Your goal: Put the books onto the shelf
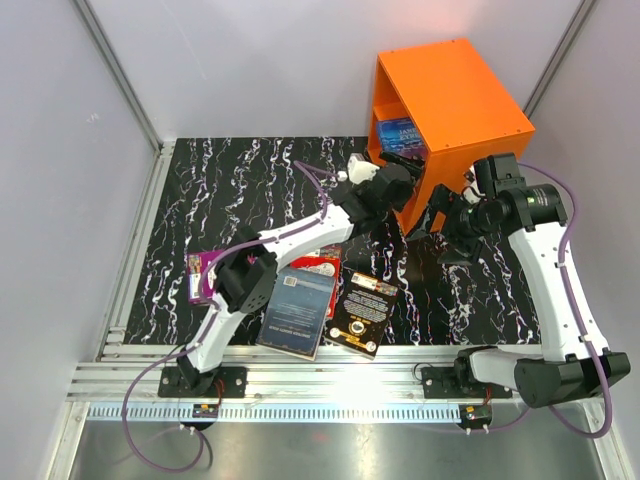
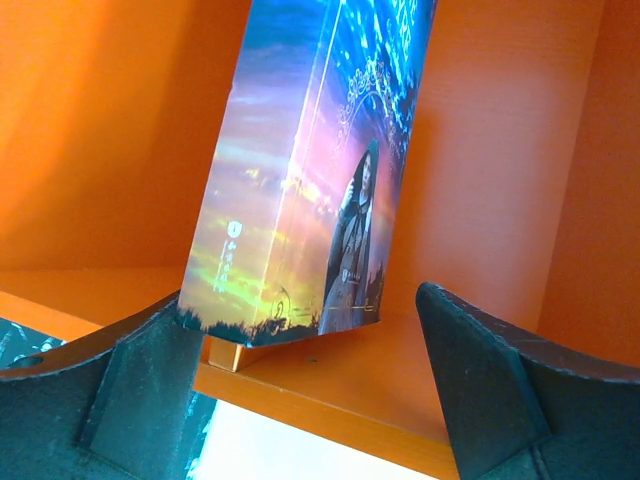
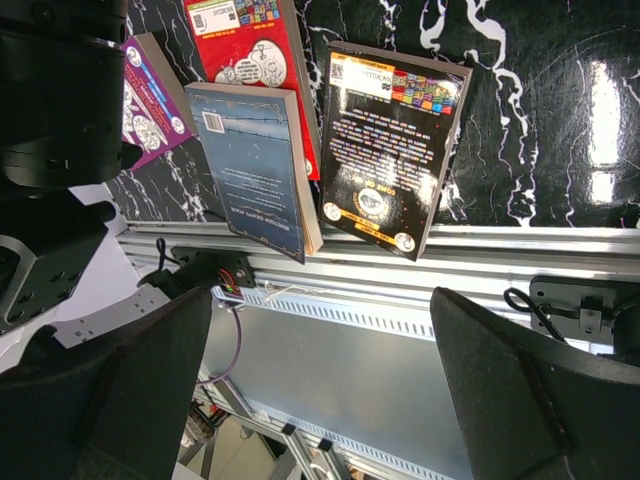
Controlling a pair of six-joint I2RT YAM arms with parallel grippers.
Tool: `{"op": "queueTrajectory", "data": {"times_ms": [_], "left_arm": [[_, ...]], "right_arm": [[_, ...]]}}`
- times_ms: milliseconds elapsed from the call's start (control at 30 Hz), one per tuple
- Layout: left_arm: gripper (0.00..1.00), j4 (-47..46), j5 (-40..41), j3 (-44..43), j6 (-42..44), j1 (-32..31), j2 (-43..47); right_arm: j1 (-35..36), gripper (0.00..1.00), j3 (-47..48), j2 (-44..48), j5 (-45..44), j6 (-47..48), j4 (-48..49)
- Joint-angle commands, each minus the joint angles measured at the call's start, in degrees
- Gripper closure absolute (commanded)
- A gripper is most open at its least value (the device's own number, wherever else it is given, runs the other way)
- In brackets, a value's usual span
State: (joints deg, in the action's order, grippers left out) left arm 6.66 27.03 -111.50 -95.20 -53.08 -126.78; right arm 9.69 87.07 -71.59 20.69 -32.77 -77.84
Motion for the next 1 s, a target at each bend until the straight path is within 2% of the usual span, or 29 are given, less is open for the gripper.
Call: {"op": "queueTrajectory", "data": {"times_ms": [0,100,267,300,400,433,500,533,600,633,667,767,867,967], "left_arm": [[0.1,-1.1,-2.6,1.2,5.7,-0.2,5.8],[0.01,2.5,-2.7,5.0,8.5,0.9,10.2],[0.01,10.1,-4.8,16.6,12.7,4.4,20.3],[0.01,10.8,-4.0,23.2,13.0,4.7,24.9],[0.01,15.1,-0.8,34.1,13.2,6.5,32.6],[0.01,17.1,-0.1,37.2,12.2,7.0,38.2],[0.01,23.3,2.2,42.7,5.8,9.0,44.4],[0.01,24.7,2.6,49.7,3.5,9.7,50.7],[0.01,27.8,3.1,57.0,-2.7,11.9,58.4],[0.01,28.3,3.5,63.4,-4.2,13.4,61.8],[0.01,28.9,3.9,66.5,-7.1,14.0,68.9],[0.01,37.6,5.2,75.5,-15.4,15.6,79.5],[0.01,42.2,3.8,81.0,-22.3,15.8,84.7],[0.01,46.5,3.6,81.5,-26.1,15.8,83.5]], "right_arm": [[0.3,0.02,-0.2,2.1,1.6,-0.5,-9.8],[0.3,0.02,-0.7,2.9,1.7,-0.6,-9.6],[0.3,0.02,-1.0,3.7,2.3,-0.9,-9.5],[0.3,0.02,-0.9,3.8,2.3,-0.9,-9.4],[0.3,0.02,-0.9,4.2,2.0,-0.8,-9.3],[0.3,0.02,-1.0,4.4,2.0,-0.8,-9.1],[0.3,0.02,-1.5,4.6,2.7,-0.7,-8.2],[0.3,0.02,-1.6,4.6,3.1,-0.7,-7.9],[0.3,0.02,-1.8,4.8,4.4,-1.1,-6.2],[0.2,0.02,-2.2,4.9,4.7,-1.2,-5.6],[0.3,0.02,-2.5,4.9,5.5,-1.5,-4.5],[0.3,0.02,-4.8,4.8,7.4,-2.4,-2.0],[0.3,0.02,-7.9,5.1,8.8,-2.9,0.1],[0.3,0.02,-10.3,4.9,9.6,-2.6,0.9]]}}
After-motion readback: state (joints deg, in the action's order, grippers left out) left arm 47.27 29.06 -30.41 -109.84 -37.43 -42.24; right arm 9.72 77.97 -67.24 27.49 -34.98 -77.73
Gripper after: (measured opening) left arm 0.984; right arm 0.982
